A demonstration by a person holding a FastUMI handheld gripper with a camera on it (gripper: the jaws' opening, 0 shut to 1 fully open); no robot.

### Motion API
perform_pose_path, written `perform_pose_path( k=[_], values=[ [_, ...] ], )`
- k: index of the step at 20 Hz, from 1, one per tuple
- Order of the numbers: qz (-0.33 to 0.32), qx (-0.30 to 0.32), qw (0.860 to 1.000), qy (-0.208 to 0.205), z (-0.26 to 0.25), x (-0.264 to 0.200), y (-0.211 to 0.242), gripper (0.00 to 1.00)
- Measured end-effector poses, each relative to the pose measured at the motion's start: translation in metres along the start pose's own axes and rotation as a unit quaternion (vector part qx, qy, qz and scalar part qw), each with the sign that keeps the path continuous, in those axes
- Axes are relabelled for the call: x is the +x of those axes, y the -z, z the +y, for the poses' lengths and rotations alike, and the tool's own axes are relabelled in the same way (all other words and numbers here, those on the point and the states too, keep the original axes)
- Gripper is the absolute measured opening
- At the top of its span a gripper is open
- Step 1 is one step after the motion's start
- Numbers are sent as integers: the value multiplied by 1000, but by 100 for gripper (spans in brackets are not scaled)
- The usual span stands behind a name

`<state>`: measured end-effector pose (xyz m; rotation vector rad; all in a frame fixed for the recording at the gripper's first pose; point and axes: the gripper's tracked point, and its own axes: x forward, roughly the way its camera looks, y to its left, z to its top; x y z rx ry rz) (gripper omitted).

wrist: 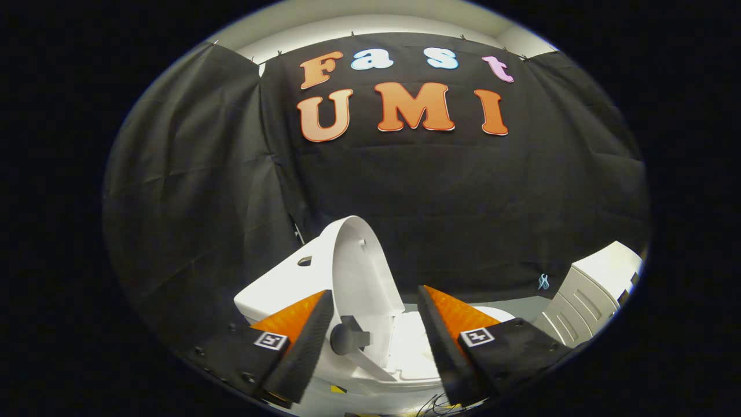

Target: Open the toilet lid.

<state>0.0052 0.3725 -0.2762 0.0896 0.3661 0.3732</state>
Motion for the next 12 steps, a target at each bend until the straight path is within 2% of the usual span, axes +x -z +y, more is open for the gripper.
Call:
perform_pose_path(
  k=[1, 7, 12],
  values=[
    [-7, 1, 1000, 4, -13, -4, -10, 100],
    [-38, -15, 998, 44, -93, -31, -62, 100],
    [-67, -31, 995, 73, -140, -53, -102, 100]
  ],
)
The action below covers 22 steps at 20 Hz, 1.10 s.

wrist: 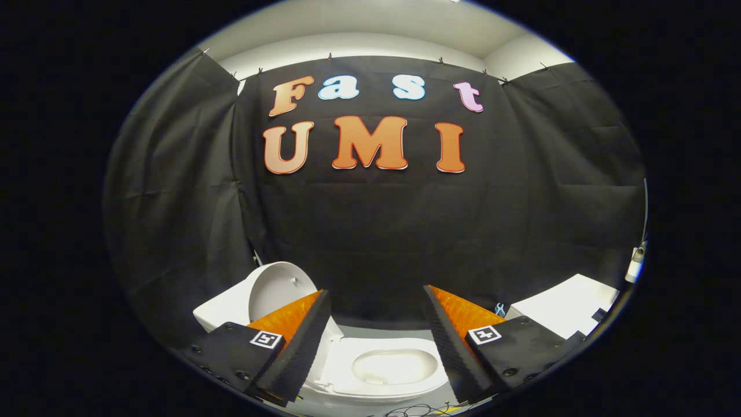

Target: Open the toilet lid.

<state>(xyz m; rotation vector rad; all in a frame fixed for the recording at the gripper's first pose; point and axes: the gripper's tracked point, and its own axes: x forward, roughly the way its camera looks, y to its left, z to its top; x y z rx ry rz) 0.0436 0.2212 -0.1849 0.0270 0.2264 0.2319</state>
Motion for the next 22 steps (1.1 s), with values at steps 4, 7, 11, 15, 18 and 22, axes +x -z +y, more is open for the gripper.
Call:
perform_pose_path(
  k=[4, 7, 11, 15, 18, 22],
  values=[
    [-13, -1, 1000, 17, -28, -6, -17, 100],
    [-22, -20, 999, 32, -51, -6, -34, 100],
    [-32, -18, 998, 45, -72, -10, -50, 100],
    [-31, -13, 998, 46, -82, -12, -50, 100],
    [-35, -7, 998, 46, -86, -15, -54, 100],
    [-33, -1, 998, 46, -90, -16, -52, 100]
  ],
)
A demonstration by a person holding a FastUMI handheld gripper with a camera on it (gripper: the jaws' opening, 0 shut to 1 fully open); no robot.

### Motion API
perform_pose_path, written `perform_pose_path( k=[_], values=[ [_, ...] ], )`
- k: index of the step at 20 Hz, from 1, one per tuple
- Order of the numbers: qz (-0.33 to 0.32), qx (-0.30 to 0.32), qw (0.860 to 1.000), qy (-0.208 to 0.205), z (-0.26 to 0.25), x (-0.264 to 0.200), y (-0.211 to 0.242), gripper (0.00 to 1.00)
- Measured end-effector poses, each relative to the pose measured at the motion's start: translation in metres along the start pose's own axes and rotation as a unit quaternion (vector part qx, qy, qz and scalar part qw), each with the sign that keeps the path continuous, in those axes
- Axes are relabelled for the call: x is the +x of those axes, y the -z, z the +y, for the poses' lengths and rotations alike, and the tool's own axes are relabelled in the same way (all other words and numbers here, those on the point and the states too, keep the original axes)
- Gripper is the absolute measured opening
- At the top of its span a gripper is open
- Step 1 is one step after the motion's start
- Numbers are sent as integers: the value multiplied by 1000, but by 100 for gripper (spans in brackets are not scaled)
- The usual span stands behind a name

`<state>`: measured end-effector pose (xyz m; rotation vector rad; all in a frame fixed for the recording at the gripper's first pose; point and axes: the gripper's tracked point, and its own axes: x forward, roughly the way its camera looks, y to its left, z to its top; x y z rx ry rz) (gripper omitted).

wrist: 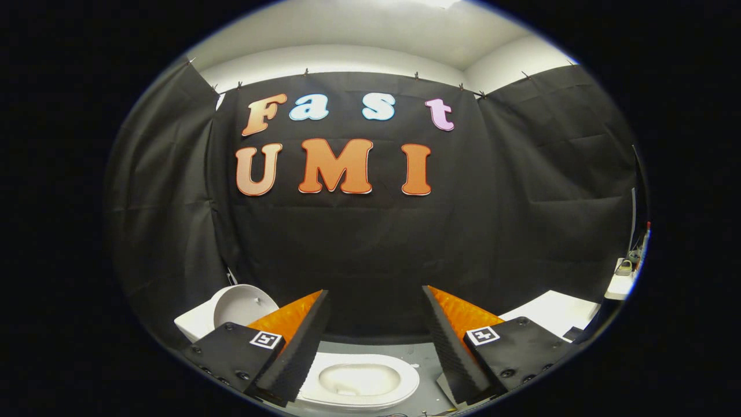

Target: Open the toilet lid.

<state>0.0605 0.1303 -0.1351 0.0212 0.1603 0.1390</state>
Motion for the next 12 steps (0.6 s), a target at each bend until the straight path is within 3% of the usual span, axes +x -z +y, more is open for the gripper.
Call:
perform_pose_path(
  k=[12],
  values=[
    [-1, 8, 1000, -1, 1, -2, 1, 100]
  ],
)
